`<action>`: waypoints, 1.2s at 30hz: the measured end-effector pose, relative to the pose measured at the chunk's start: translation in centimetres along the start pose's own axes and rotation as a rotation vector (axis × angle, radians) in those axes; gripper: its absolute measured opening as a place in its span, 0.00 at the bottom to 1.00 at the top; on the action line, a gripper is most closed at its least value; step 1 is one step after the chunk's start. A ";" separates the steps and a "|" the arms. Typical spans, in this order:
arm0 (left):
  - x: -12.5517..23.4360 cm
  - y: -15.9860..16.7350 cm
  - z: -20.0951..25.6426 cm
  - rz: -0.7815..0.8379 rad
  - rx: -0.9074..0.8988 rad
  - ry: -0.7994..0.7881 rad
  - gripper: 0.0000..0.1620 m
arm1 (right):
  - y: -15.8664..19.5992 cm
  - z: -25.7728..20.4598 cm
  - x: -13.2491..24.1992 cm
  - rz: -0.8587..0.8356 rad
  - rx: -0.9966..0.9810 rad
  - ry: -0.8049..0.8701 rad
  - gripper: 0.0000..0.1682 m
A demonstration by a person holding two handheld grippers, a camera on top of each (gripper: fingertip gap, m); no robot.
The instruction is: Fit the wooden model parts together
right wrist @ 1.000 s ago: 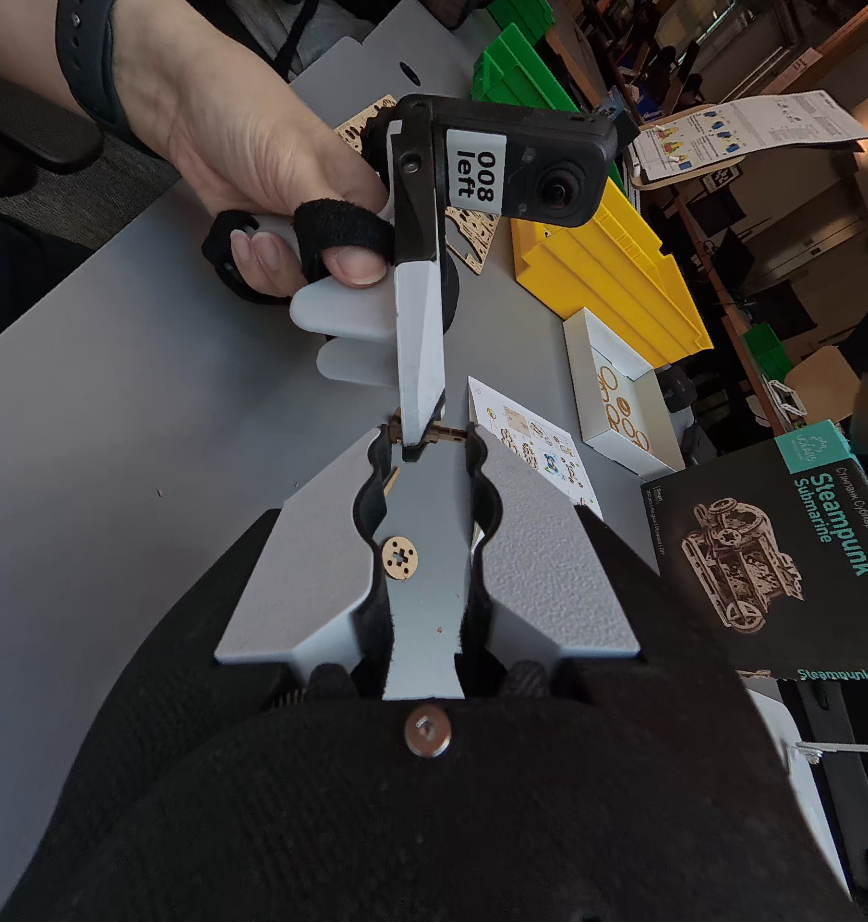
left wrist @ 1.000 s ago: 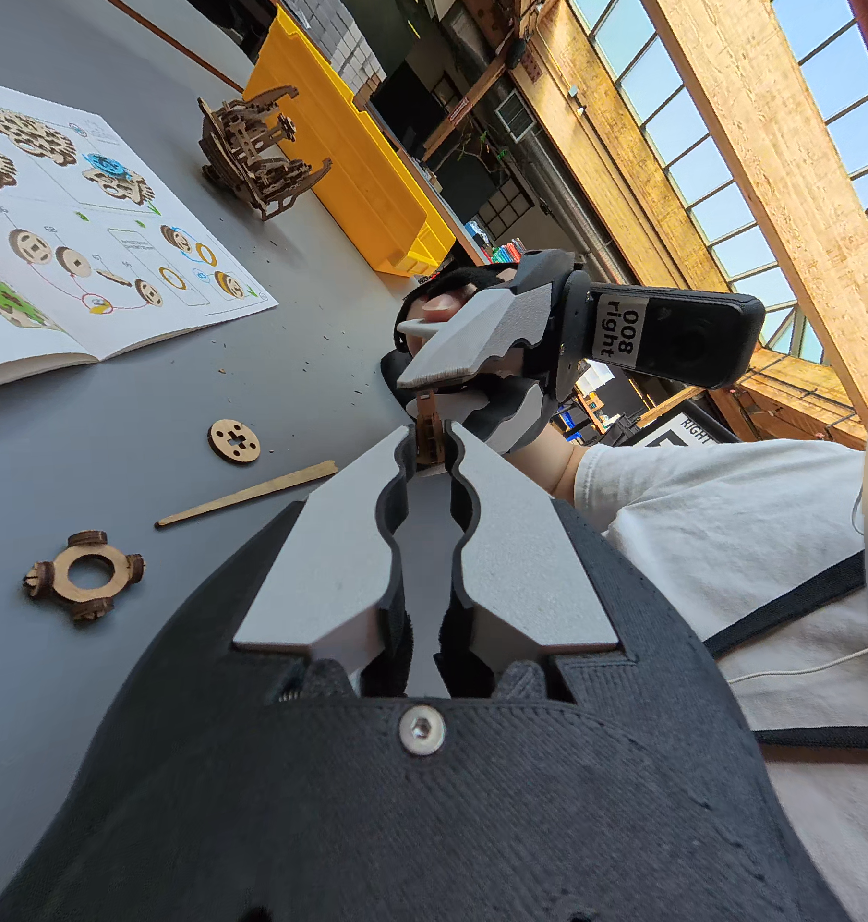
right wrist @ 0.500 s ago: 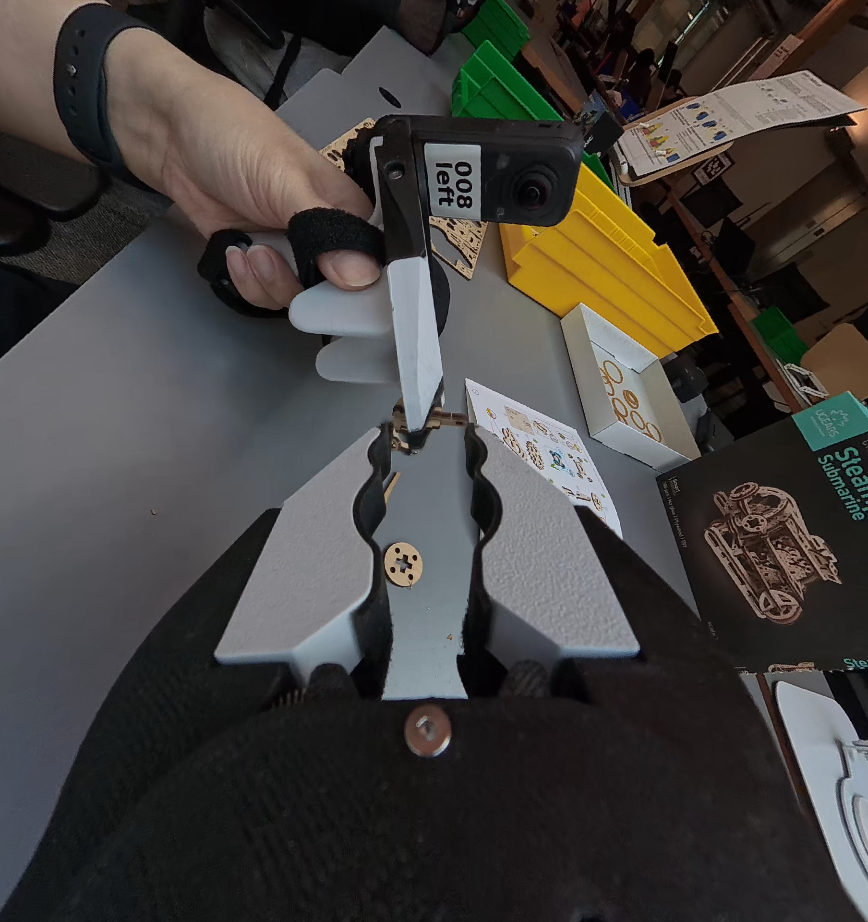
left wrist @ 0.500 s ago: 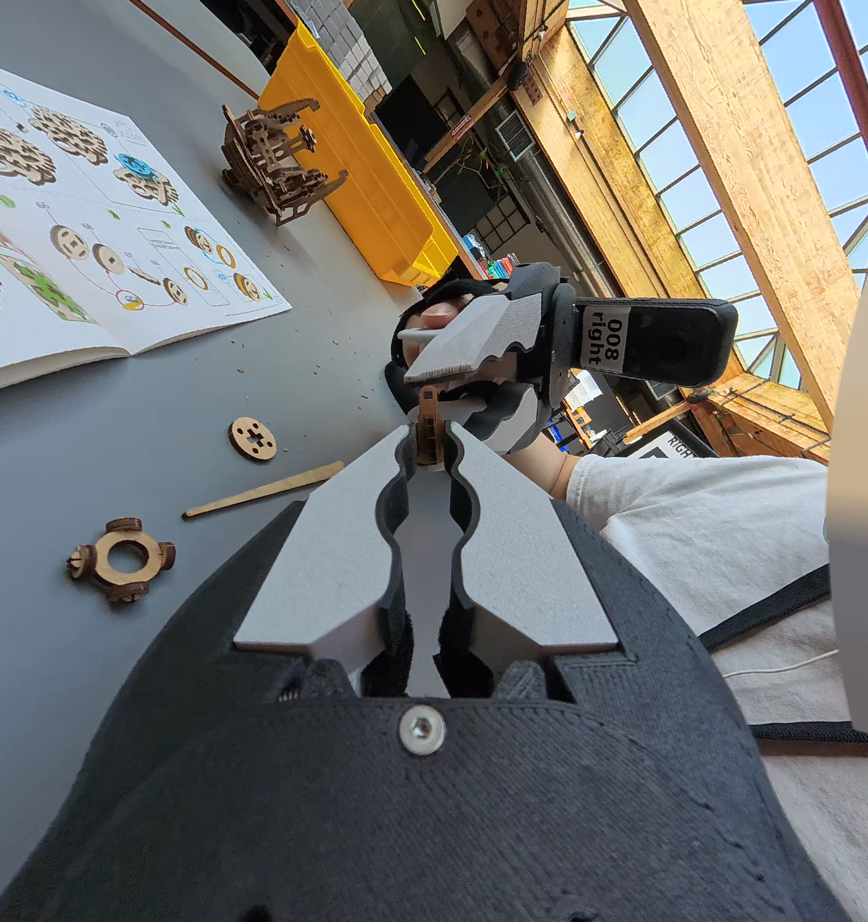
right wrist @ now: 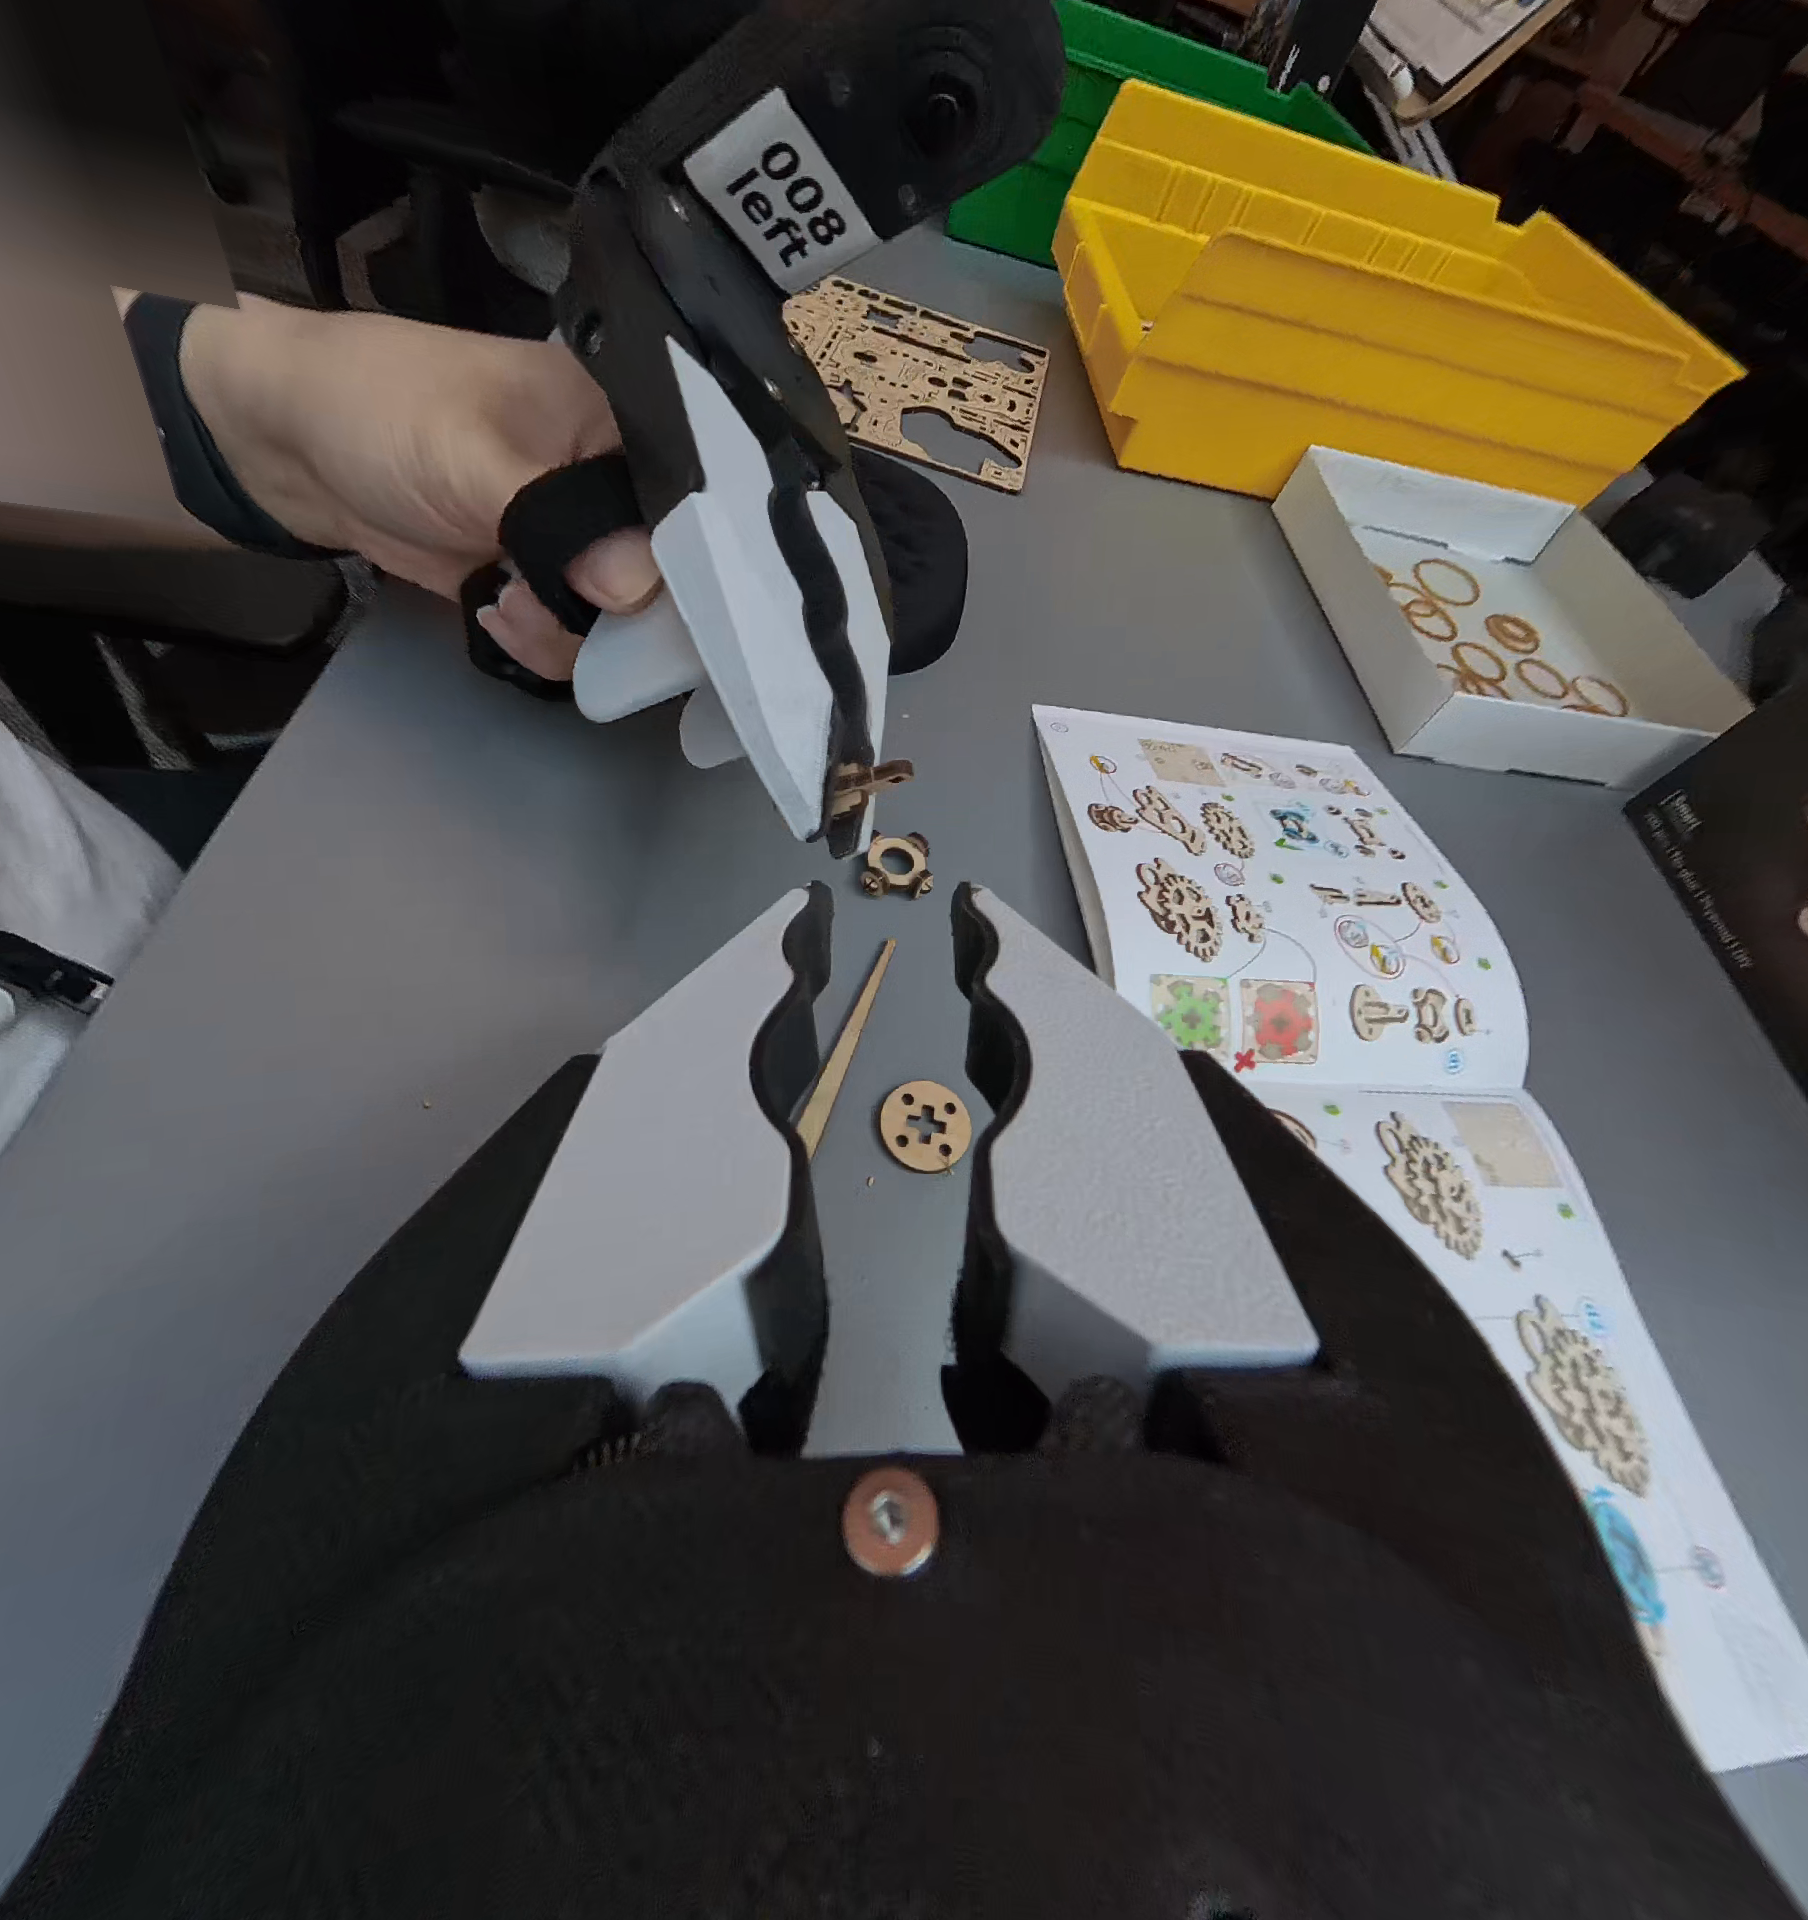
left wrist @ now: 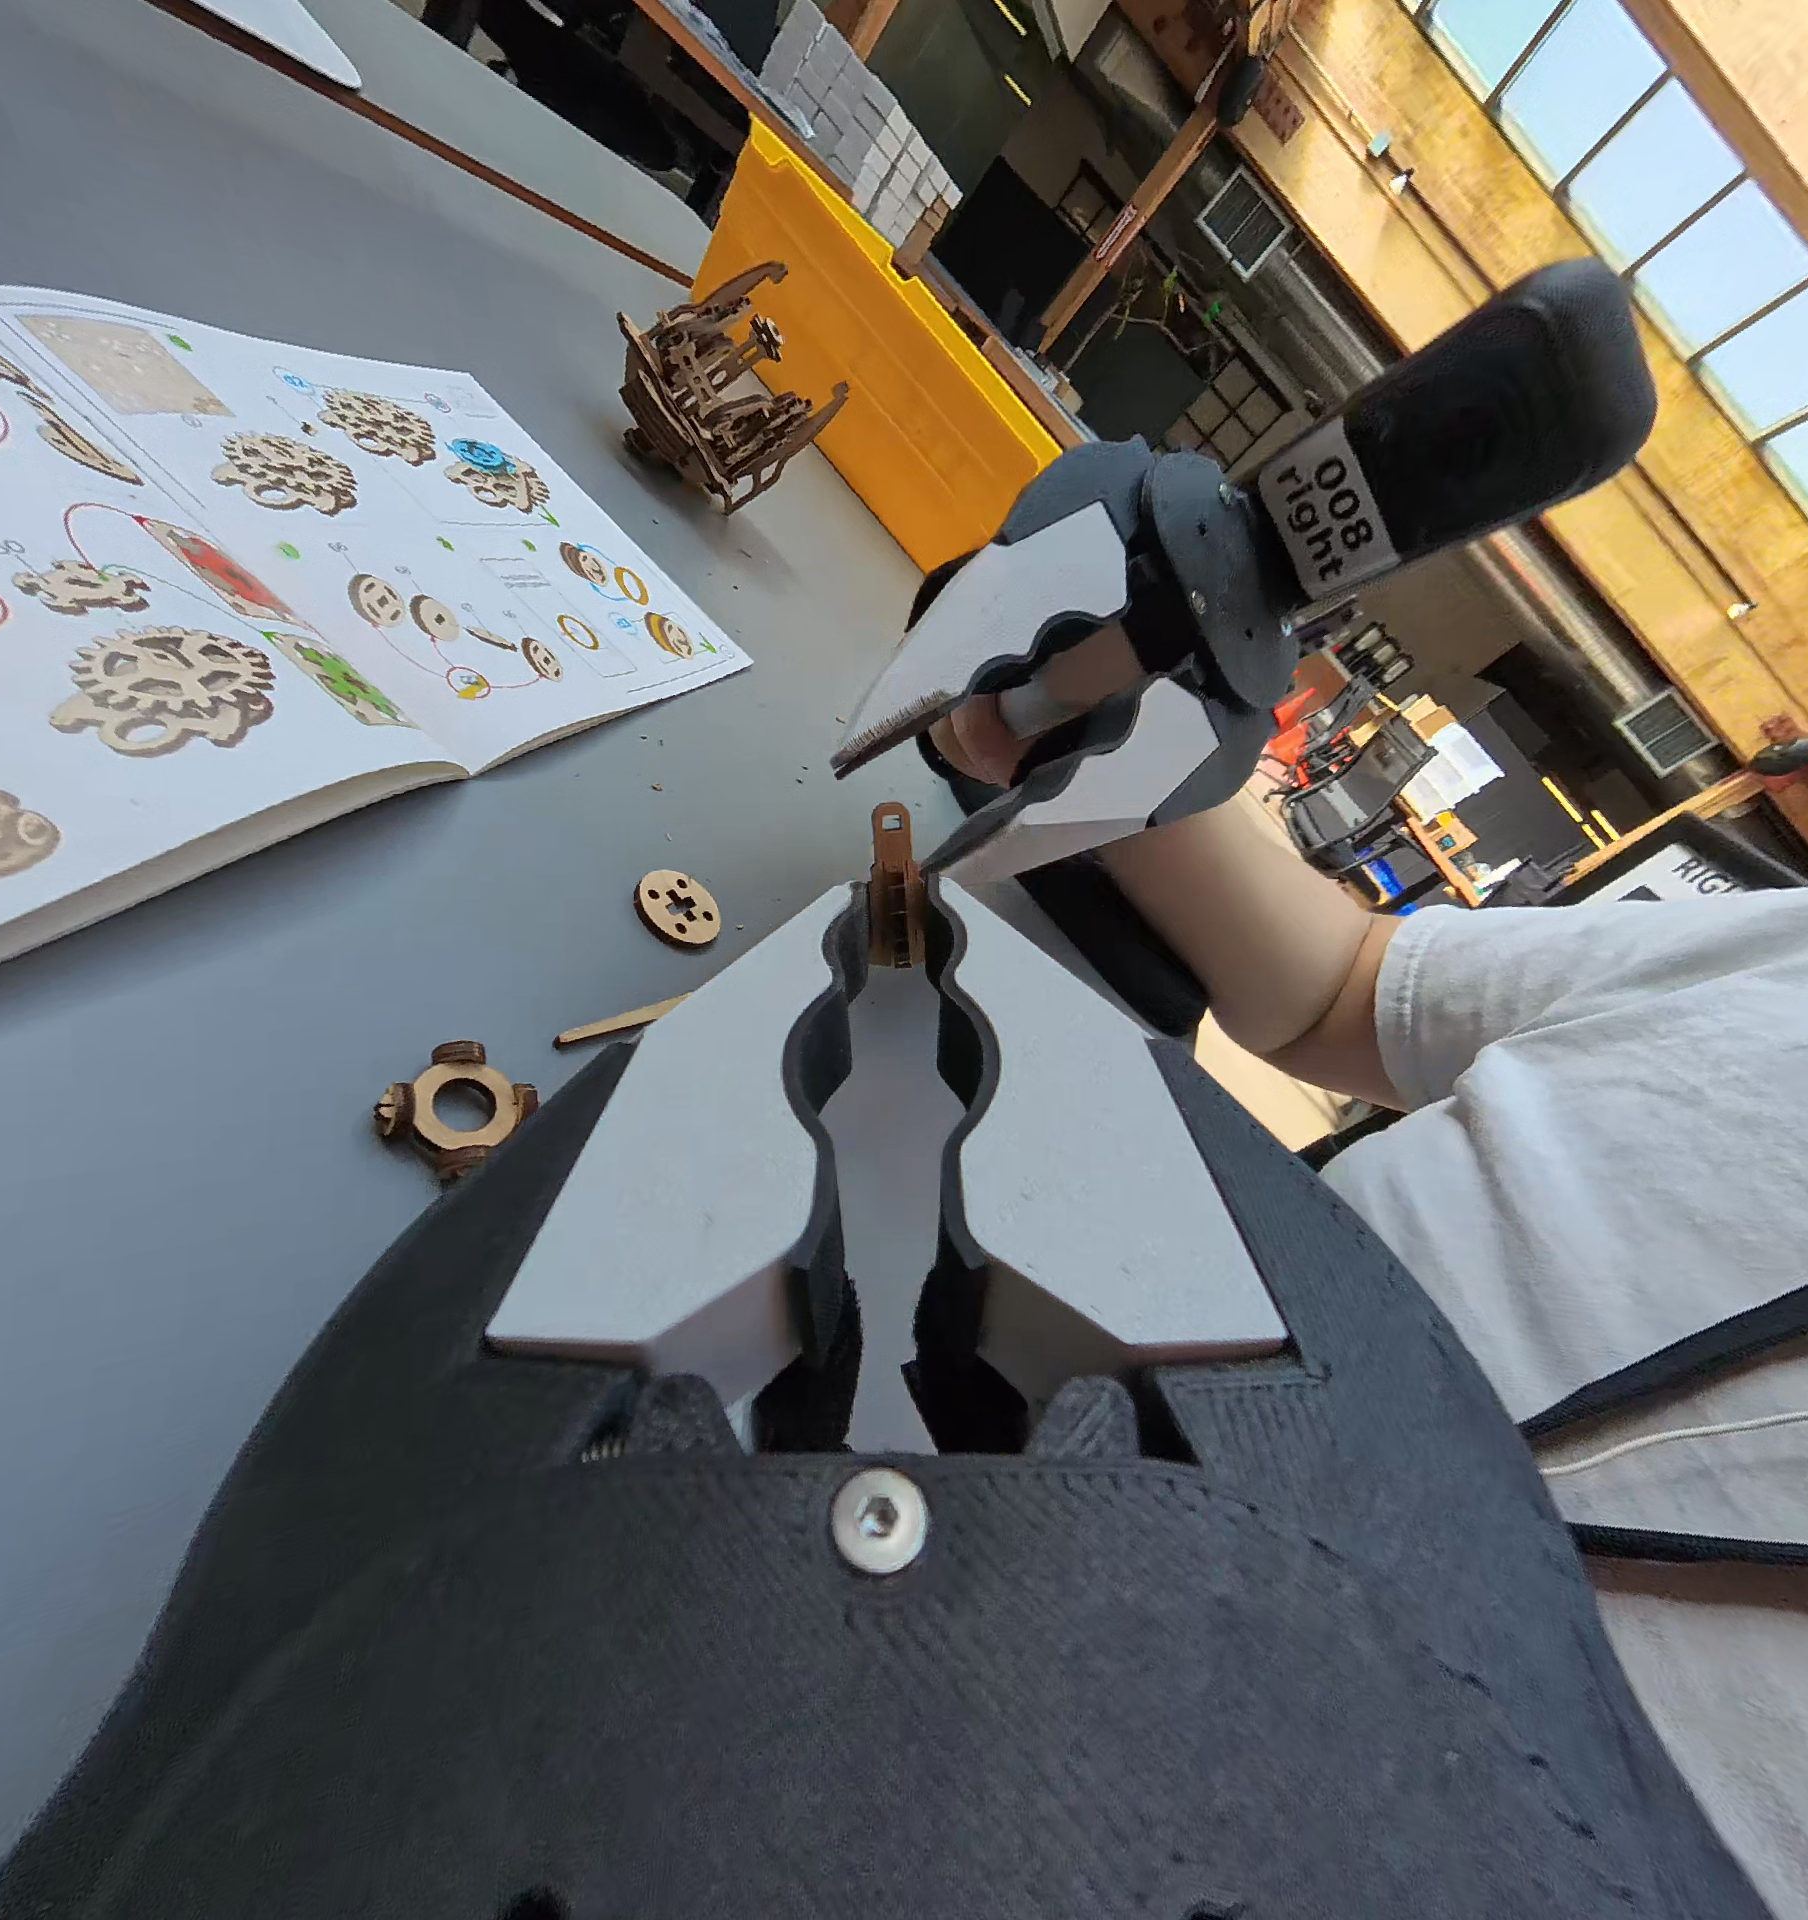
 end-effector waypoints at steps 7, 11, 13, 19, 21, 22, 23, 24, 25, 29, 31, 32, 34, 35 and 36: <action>0.0 0.7 0.7 -0.051 -0.194 -0.110 0.05 | 1.5 1.9 0.5 -0.094 -0.320 -0.043 0.08; 0.4 1.0 0.4 -0.053 -0.215 -0.142 0.05 | 3.6 2.0 0.9 -0.221 -0.244 -0.071 0.09; 0.5 1.0 0.4 -0.056 -0.215 -0.141 0.05 | 4.1 1.8 0.4 -0.226 -0.213 -0.104 0.14; 0.5 1.0 0.4 -0.067 -0.218 -0.145 0.05 | 5.3 1.8 -1.0 -0.343 -0.123 -0.107 0.19; 0.5 1.1 0.4 -0.069 -0.218 -0.145 0.05 | 5.4 1.9 -1.3 -0.363 -0.143 -0.104 0.21; 0.5 1.1 0.4 -0.071 -0.220 -0.146 0.05 | 5.5 2.0 -1.5 -0.370 -0.158 -0.101 0.21; 0.5 1.1 0.4 -0.072 -0.222 -0.147 0.05 | 5.5 2.0 -1.6 -0.369 -0.175 -0.099 0.21; 0.5 1.1 0.4 -0.071 -0.223 -0.148 0.05 | 5.5 2.0 -1.6 -0.374 -0.183 -0.095 0.21; 0.5 1.1 0.4 -0.070 -0.224 -0.148 0.05 | 5.5 2.1 -1.6 -0.379 -0.182 -0.085 0.21; 0.4 1.0 0.4 -0.063 -0.221 -0.144 0.04 | 5.5 2.0 -1.6 -0.364 -0.189 -0.082 0.19; 0.3 1.0 0.3 -0.064 -0.224 -0.144 0.05 | 5.6 2.2 -1.4 -0.360 -0.188 -0.071 0.14; 0.3 1.0 0.3 -0.063 -0.227 -0.145 0.05 | 5.6 2.1 -1.4 -0.359 -0.180 -0.071 0.13; 0.3 1.0 0.3 -0.058 -0.232 -0.147 0.05 | 5.6 2.1 -1.4 -0.360 -0.165 -0.065 0.13; 0.3 1.0 0.3 -0.057 -0.235 -0.150 0.05 | 5.5 2.0 -1.4 -0.363 -0.156 -0.059 0.13; 0.3 1.0 0.3 -0.056 -0.238 -0.152 0.05 | 5.5 2.0 -1.4 -0.368 -0.146 -0.052 0.13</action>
Point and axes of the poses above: each gripper's, where its closed fingertips meet, x back along the fingers, y out of its underside, z = x × y across the jaws, the point moved 7 cm from there along x, back along the fingers, and after that the axes turned 5 degrees about z, right-handed, at the moved point
